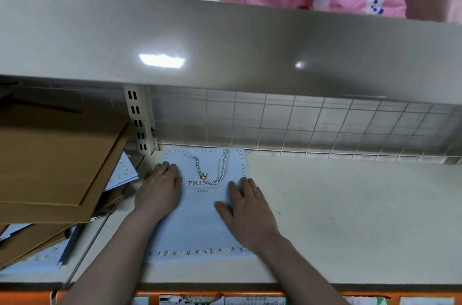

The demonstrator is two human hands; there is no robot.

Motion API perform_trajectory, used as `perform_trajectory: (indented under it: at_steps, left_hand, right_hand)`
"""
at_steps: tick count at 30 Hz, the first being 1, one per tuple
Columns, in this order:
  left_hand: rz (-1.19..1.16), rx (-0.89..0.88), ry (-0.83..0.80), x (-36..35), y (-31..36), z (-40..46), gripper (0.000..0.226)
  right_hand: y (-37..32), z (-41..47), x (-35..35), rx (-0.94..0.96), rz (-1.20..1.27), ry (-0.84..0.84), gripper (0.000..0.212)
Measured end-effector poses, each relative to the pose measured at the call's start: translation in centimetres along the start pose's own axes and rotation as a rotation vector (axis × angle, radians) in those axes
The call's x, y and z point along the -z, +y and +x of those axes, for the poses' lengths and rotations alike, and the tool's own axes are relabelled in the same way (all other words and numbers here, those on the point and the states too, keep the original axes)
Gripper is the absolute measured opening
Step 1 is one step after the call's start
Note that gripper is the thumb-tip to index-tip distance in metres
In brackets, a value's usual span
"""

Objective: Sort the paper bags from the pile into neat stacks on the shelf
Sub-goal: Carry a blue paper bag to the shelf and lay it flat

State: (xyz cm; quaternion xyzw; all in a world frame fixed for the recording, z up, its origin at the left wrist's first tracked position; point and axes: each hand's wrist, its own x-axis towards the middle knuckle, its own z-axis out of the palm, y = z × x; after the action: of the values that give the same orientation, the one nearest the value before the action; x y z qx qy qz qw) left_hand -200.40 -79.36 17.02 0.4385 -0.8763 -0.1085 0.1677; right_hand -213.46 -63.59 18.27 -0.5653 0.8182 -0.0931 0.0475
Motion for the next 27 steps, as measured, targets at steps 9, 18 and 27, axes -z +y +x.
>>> perform_trajectory:
  at_steps: [9, 18, 27]
  left_hand:
    - [-0.037, -0.025, 0.028, 0.6, 0.4, -0.2, 0.025]
    - [0.202, 0.044, 0.055, 2.4, 3.5, -1.2, 0.05]
    - [0.279, 0.132, 0.243, 4.1, 6.9, -7.4, 0.059]
  right_hand:
    - [0.4, 0.2, 0.1, 0.047, -0.037, 0.057, 0.1]
    - [2.0, -2.3, 0.9, -0.071, -0.043, 0.335, 0.043]
    - [3.8, -4.5, 1.6, -0.01, -0.041, 0.453, 0.044]
